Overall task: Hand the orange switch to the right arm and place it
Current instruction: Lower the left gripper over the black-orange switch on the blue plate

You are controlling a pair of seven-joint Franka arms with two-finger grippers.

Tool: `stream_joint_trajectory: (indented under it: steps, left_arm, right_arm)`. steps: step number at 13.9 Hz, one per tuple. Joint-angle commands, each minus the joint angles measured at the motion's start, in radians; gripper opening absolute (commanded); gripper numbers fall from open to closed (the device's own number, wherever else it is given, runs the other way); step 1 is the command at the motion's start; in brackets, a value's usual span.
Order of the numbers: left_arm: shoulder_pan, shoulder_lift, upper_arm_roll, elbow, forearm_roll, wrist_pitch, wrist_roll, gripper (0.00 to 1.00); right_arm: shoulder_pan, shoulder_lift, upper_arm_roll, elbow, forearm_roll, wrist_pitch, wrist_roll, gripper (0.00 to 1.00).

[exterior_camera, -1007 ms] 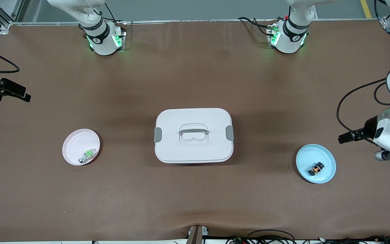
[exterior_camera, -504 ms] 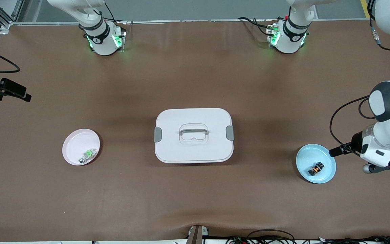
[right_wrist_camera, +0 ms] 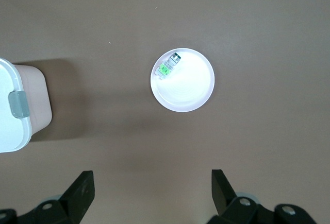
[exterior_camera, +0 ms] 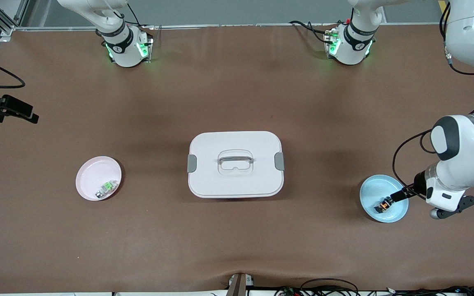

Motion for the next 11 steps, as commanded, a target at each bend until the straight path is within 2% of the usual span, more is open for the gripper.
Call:
stream_joint_trajectory:
  steps: [1, 11]
  left_arm:
    - [-0.004, 0.025, 0.0, -0.001, 0.013, 0.052, -0.065, 1.0]
    - [-0.011, 0.122, 0.006, 0.003, 0.013, 0.209, -0.186, 1.0]
  right_arm:
    - [-0.003, -0.018, 0.008, -0.011, -0.001, -0.004, 0.002, 1.0]
    - [-0.002, -0.018, 0.011, -0.009, -0.001, -0.001, 0.002, 1.0]
